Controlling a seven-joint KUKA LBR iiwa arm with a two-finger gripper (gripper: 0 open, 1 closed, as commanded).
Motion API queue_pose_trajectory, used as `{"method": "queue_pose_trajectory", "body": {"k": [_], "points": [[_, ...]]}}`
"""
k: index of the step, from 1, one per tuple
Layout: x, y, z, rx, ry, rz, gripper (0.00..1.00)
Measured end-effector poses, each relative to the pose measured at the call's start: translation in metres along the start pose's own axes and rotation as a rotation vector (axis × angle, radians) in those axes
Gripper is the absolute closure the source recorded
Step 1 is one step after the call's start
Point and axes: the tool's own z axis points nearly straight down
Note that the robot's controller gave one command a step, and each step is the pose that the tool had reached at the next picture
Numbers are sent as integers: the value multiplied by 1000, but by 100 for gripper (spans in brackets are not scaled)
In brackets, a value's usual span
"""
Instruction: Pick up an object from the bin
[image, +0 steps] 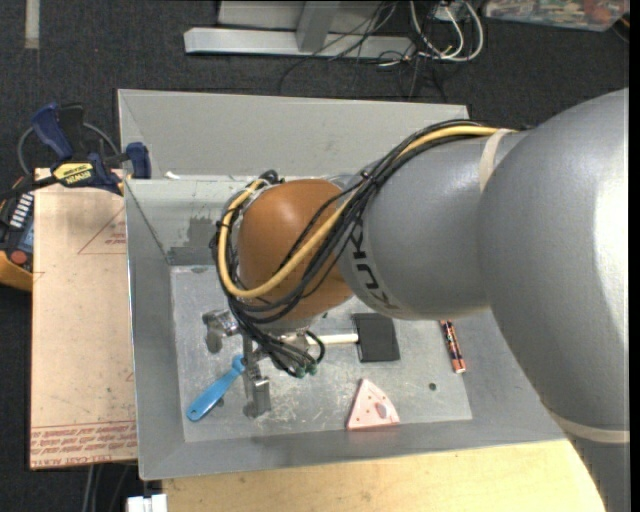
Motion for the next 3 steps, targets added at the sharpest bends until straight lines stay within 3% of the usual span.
{"method": "queue_pose_trajectory", "body": {"k": [1,2,3], "points": [[-11,0,53,-3,8,-34,0],[-15,27,61,-2,-1,-205,0],[-11,0,54,-5,8,-34,100]]}}
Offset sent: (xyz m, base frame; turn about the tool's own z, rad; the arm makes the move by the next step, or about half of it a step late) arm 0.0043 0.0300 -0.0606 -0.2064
